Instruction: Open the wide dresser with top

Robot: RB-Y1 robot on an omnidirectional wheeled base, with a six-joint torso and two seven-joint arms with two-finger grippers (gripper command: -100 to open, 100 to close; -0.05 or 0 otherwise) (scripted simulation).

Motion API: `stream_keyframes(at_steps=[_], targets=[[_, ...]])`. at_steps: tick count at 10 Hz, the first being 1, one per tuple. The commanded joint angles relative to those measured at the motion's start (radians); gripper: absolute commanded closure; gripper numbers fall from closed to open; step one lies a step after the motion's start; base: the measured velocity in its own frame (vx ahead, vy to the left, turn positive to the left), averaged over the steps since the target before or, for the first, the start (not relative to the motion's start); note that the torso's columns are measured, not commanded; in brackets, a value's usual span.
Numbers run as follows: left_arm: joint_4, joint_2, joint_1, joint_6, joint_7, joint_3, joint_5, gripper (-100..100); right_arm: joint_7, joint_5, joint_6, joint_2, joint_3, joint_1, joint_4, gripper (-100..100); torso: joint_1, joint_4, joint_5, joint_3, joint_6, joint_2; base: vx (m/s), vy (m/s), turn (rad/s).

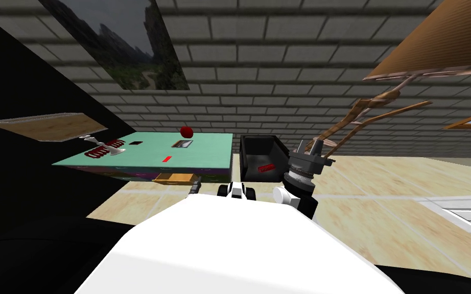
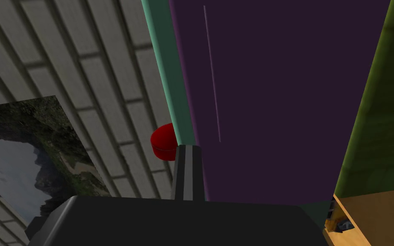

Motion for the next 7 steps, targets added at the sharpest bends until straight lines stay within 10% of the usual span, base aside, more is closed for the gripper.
stream_keyframes(at_steps=[1, 5, 6, 7], targets=[[0.011, -0.003, -0.019, 0.012, -0.005, -0.003, -0.001, -100, 0.000, 0.000, 0.000, 0.000, 0.000, 0.000, 0.000, 0, 0.001, -0.002, 0.000, -0.005, 0.000, -0.009, 0.071, 0.013, -0.067], [0.008, -0.006, -0.026, 0.025, -0.007, -0.006, -0.001, -100, 0.000, 0.000, 0.000, 0.000, 0.000, 0.001, 0.000, 0, -0.001, -0.001, 0.000, -0.003, 0.000, -0.003, 0.109, 0.019, -0.028], [0.008, -0.006, -0.026, 0.025, -0.007, -0.006, -0.001, 100, 0.000, 0.000, 0.000, 0.000, 0.000, 0.001, 0.000, 0, -0.001, 0.000, 0.000, 0.001, 0.000, 0.002, 0.015, 0.001, 0.000], [-0.005, 0.001, -0.001, 0.012, 0.004, -0.008, -0.004, 100, 0.000, 0.000, 0.000, 0.000, 0.000, 0.000, 0.000, 0, 0.000, 0.000, 0.000, 0.000, 0.000, 0.000, -0.094, -0.026, 0.028]])
